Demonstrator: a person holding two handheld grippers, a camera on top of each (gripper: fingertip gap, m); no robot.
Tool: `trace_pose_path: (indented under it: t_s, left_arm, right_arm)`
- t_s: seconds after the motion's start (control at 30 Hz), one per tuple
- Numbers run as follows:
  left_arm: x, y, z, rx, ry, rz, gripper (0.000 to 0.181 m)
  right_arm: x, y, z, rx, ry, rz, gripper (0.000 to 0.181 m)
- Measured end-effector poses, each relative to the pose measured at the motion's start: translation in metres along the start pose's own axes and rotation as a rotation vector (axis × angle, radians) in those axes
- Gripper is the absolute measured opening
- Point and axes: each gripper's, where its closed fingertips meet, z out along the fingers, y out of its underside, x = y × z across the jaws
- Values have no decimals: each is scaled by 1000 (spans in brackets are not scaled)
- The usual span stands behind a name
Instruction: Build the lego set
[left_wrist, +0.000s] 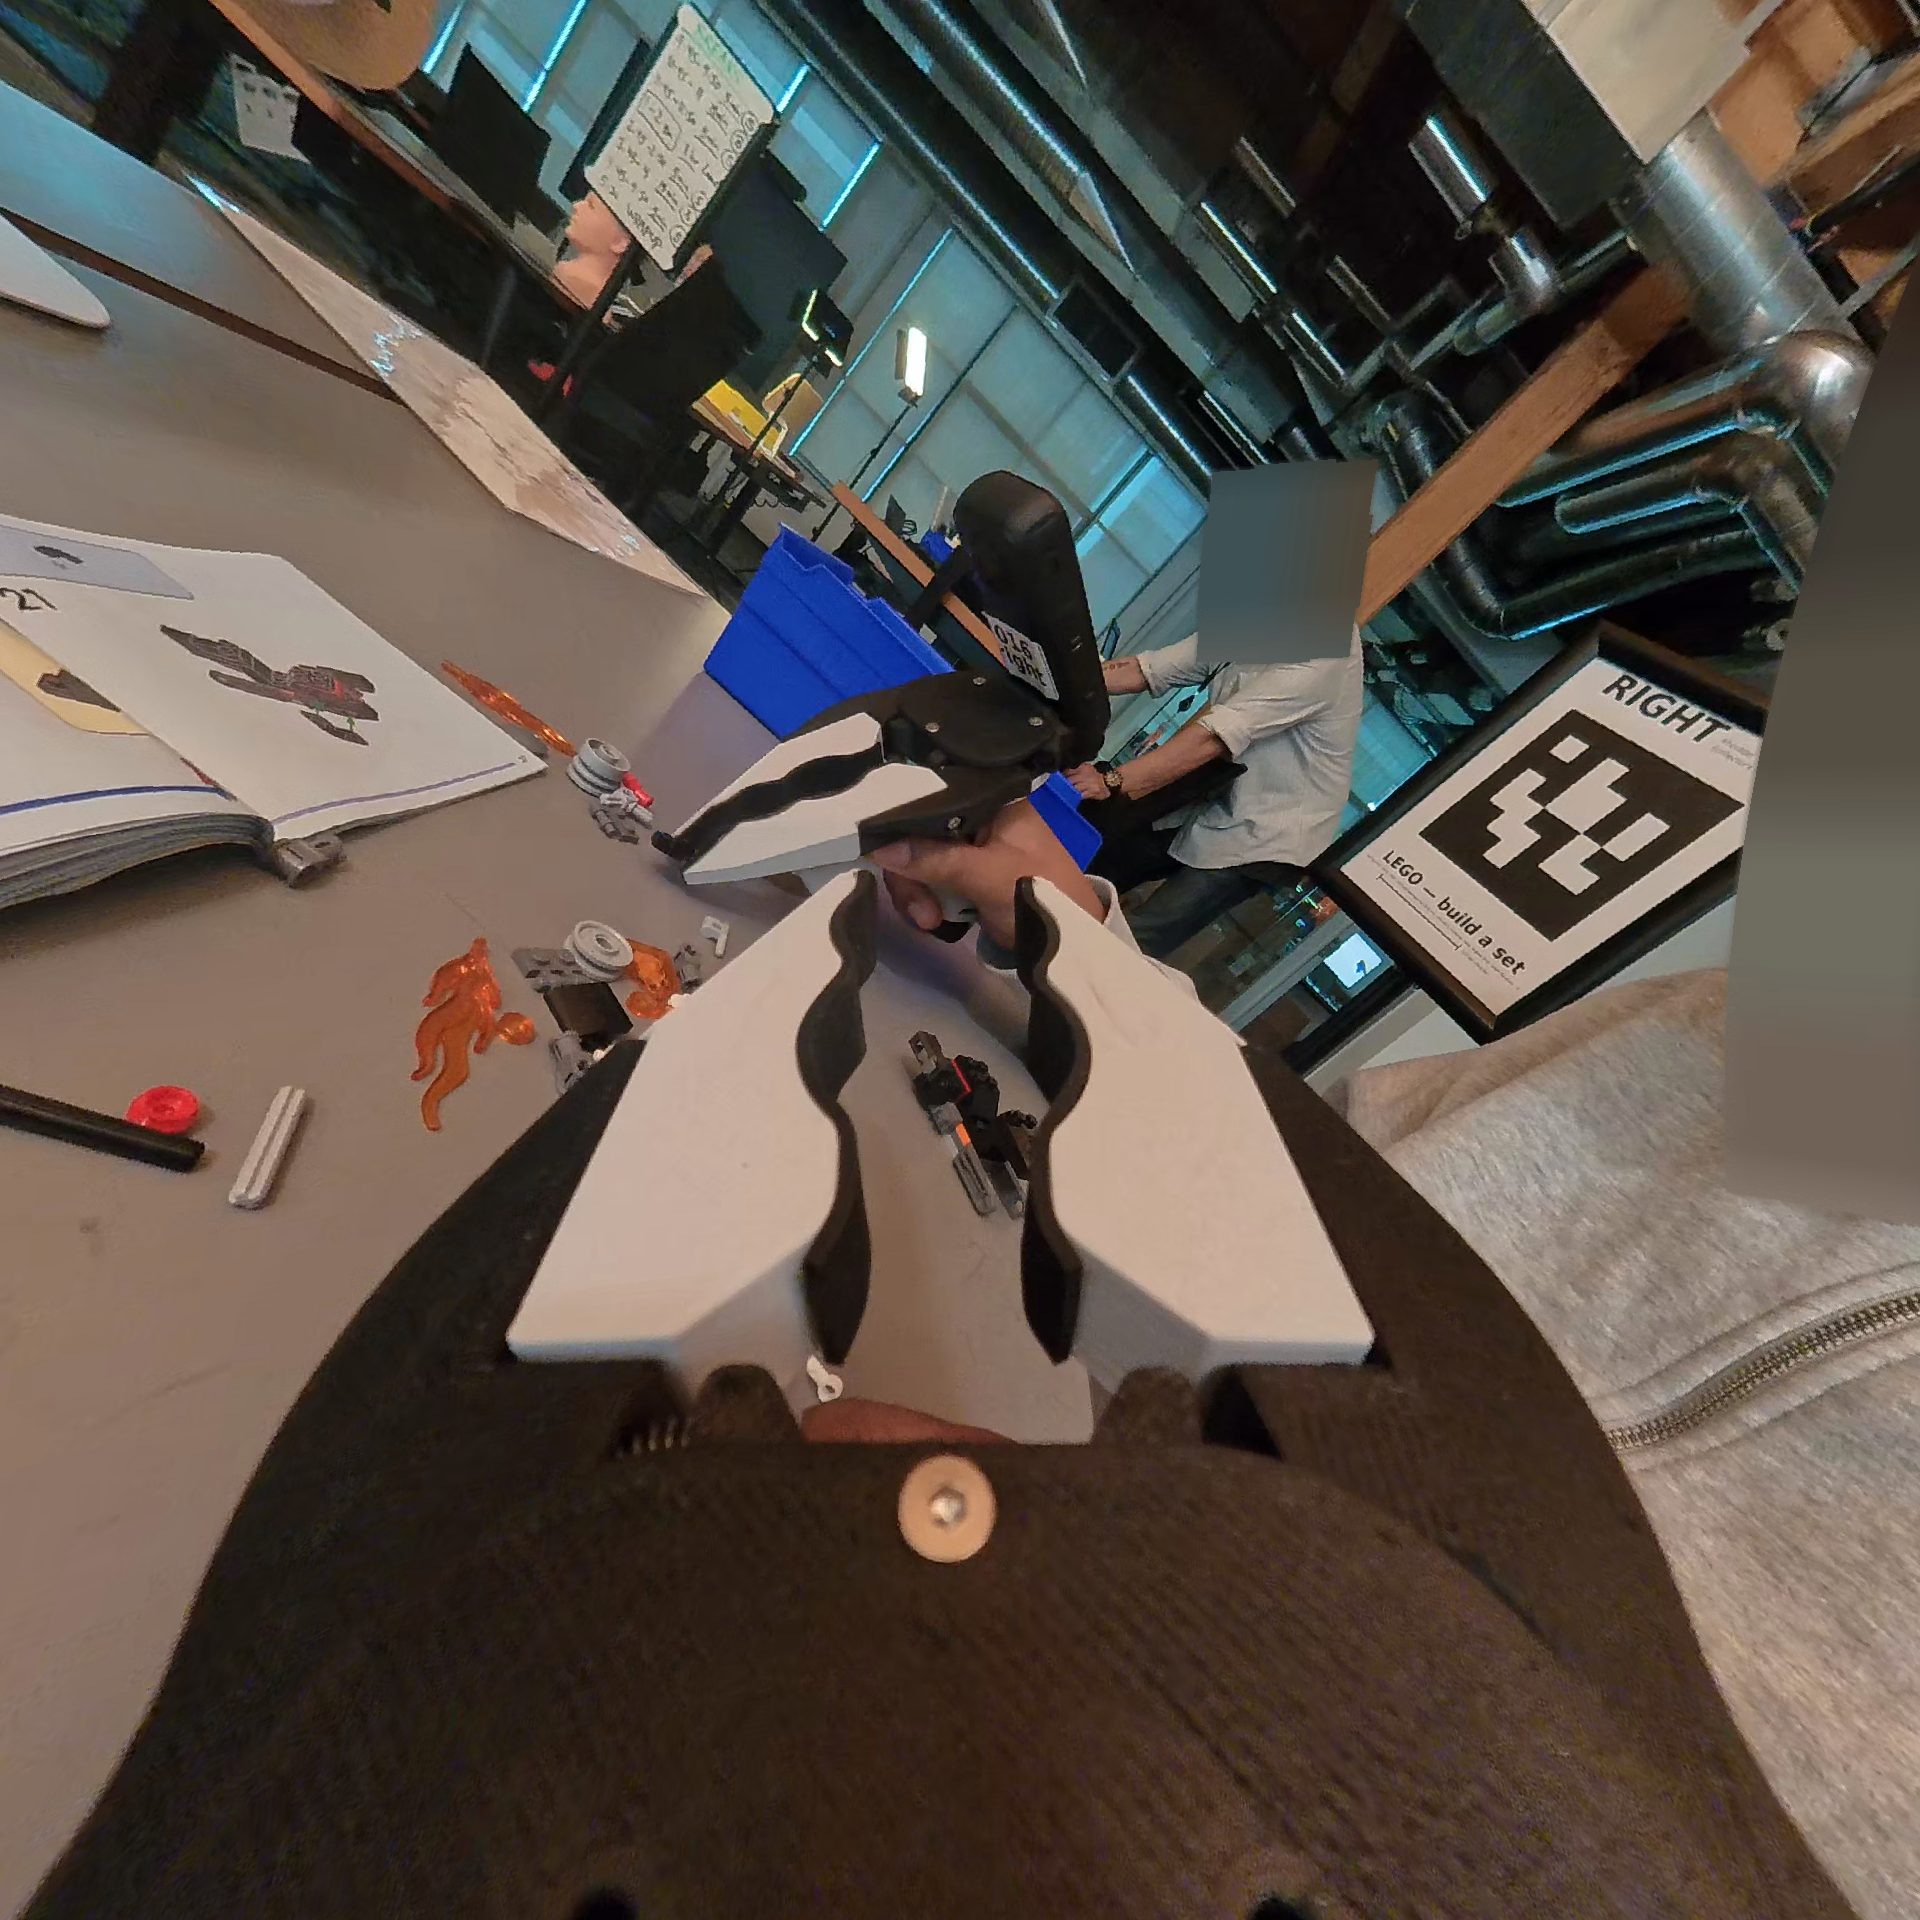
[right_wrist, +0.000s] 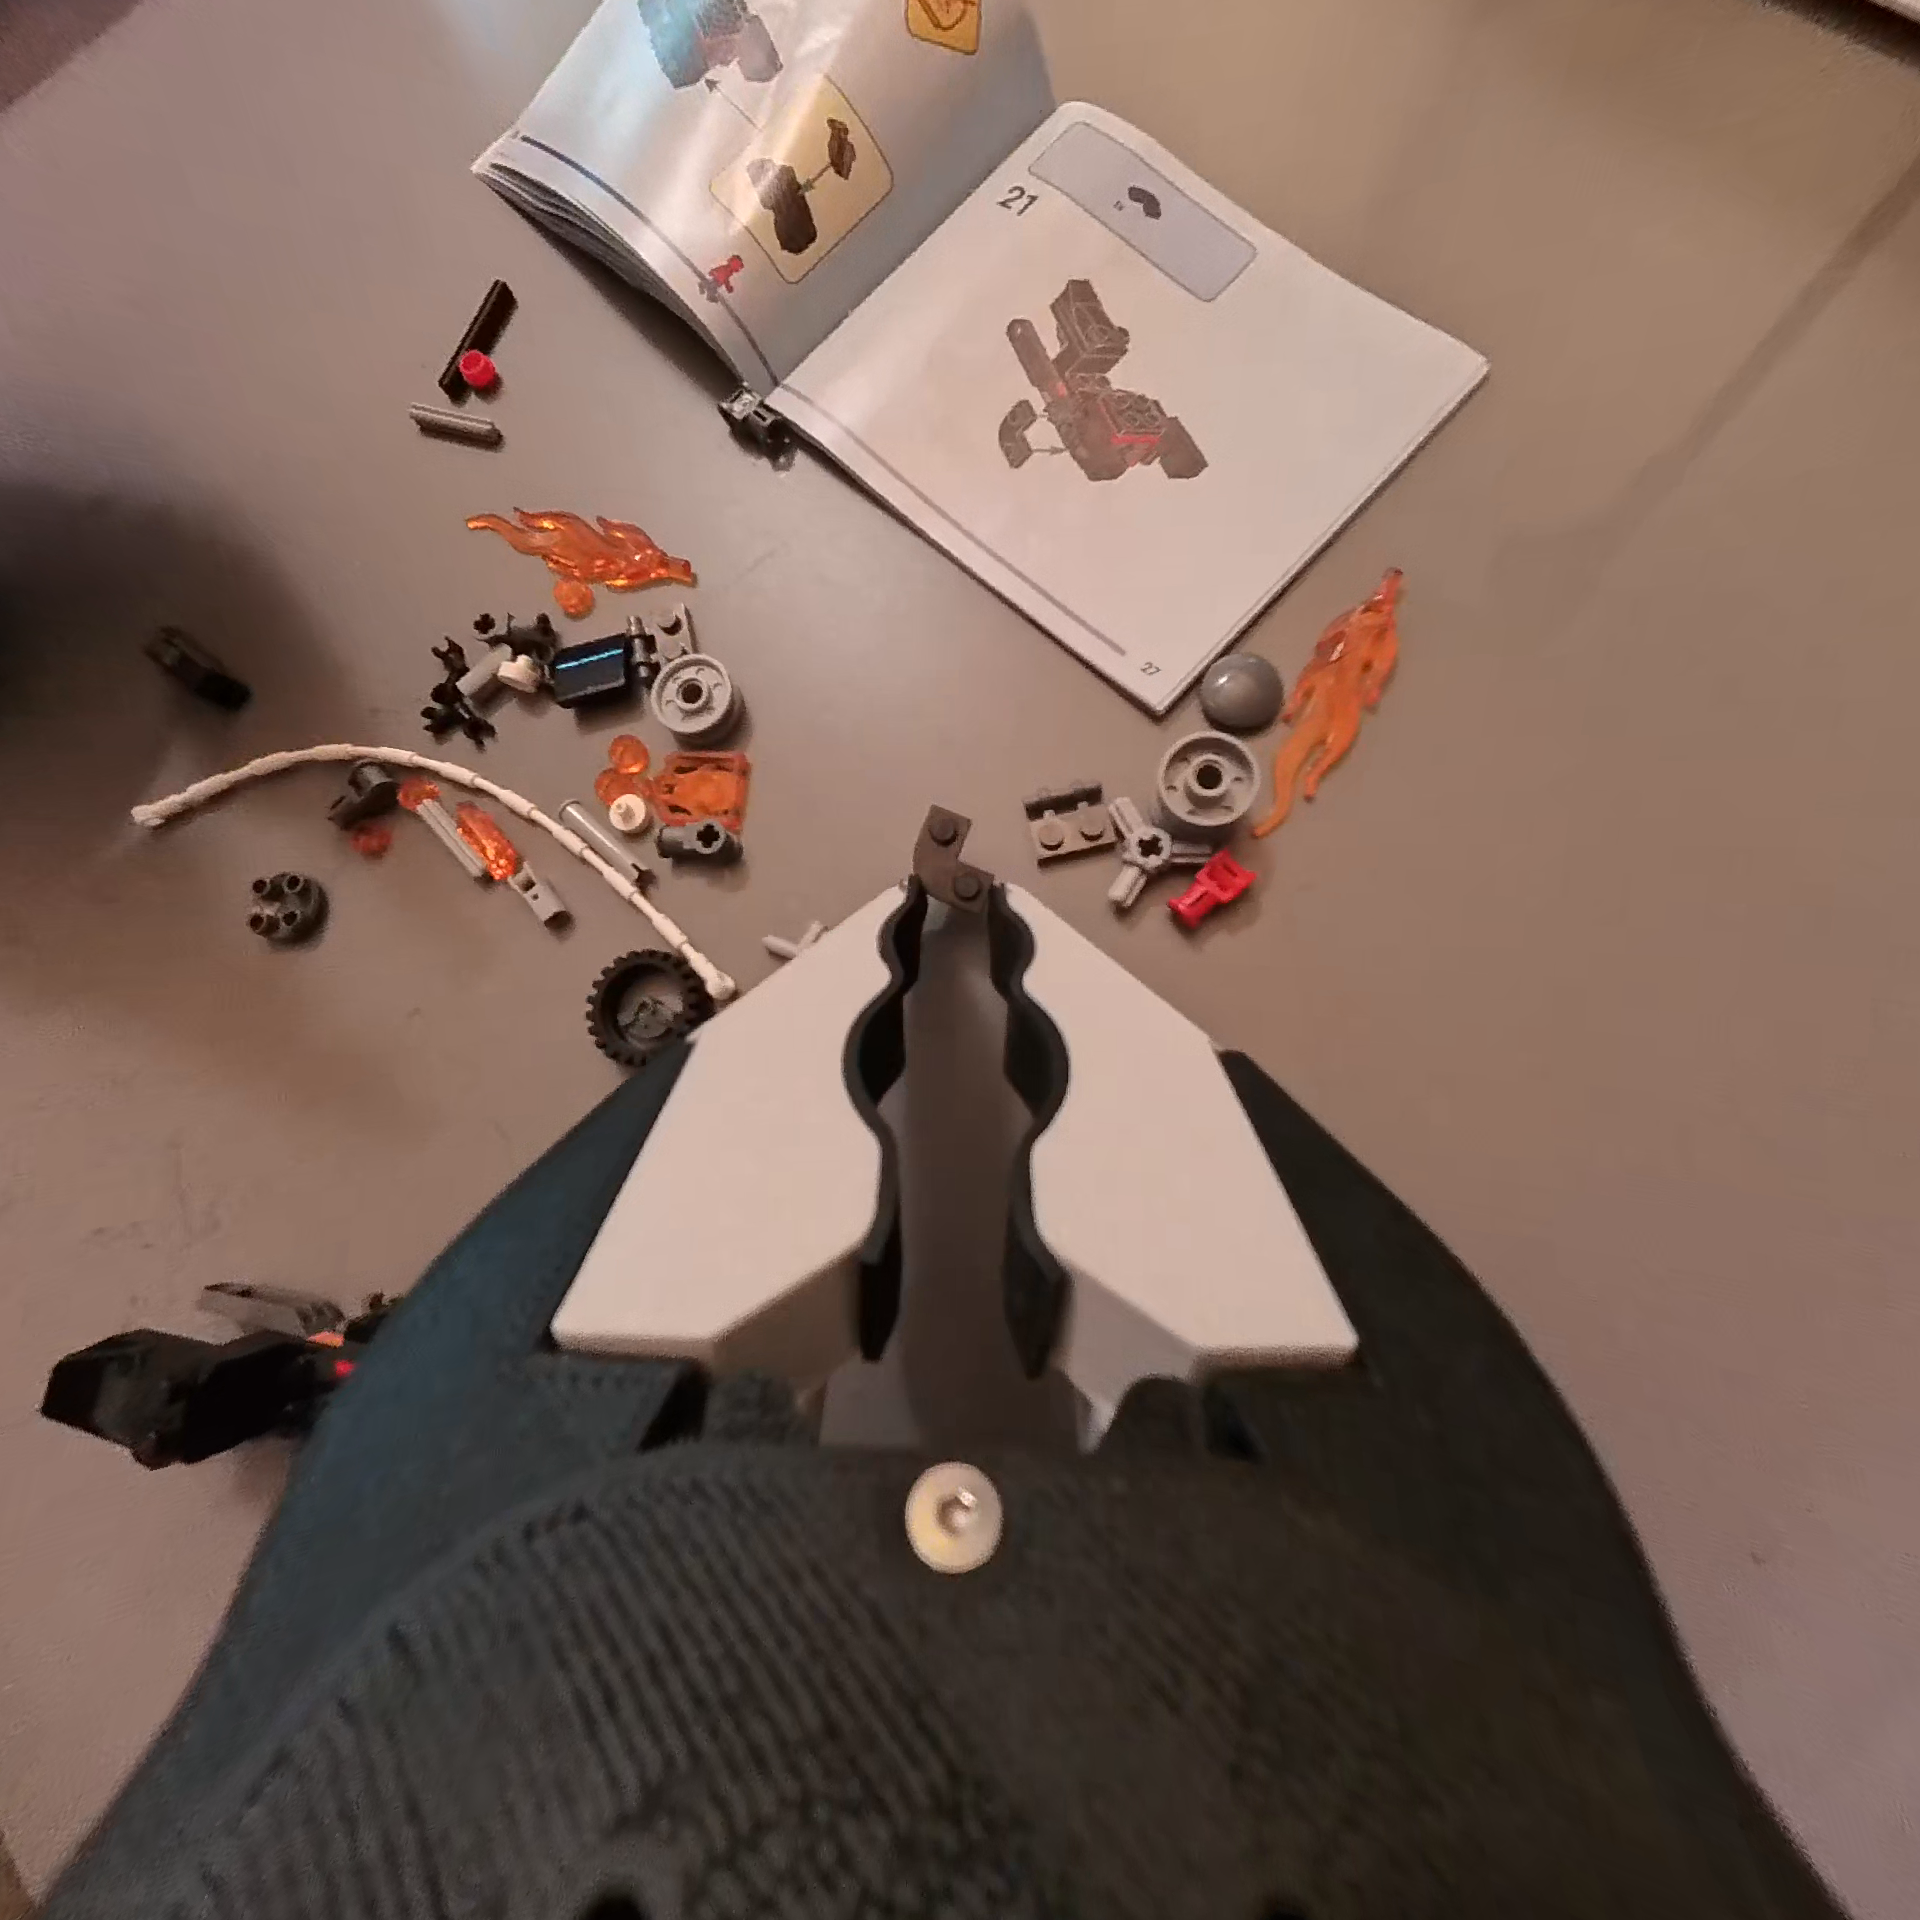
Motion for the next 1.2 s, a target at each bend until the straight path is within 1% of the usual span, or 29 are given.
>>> trace_pose_path:
  t_s: [0.03, 0.47, 0.97, 1.13, 1.2]
  left_arm:
    - [0, 0, 0, 0, 0, 0, 24]
    - [0, 0, 0, 0, 2, -3, 24]
    - [0, 0, 0, 0, 2, -4, 24]
    - [0, -1, 0, 2, 2, -4, 24]
    - [-2, -1, -1, 3, -8, 0, 24]
  right_arm:
    - [-1, 0, 0, -1, -2, -3, 11]
    - [1, 2, 3, -20, 20, -33, 12]
    - [2, -7, -1, 36, 32, -38, 16]
    - [4, -17, -9, 100, 53, -42, 16]
    - [-1, -24, -23, 137, 69, -42, 21]
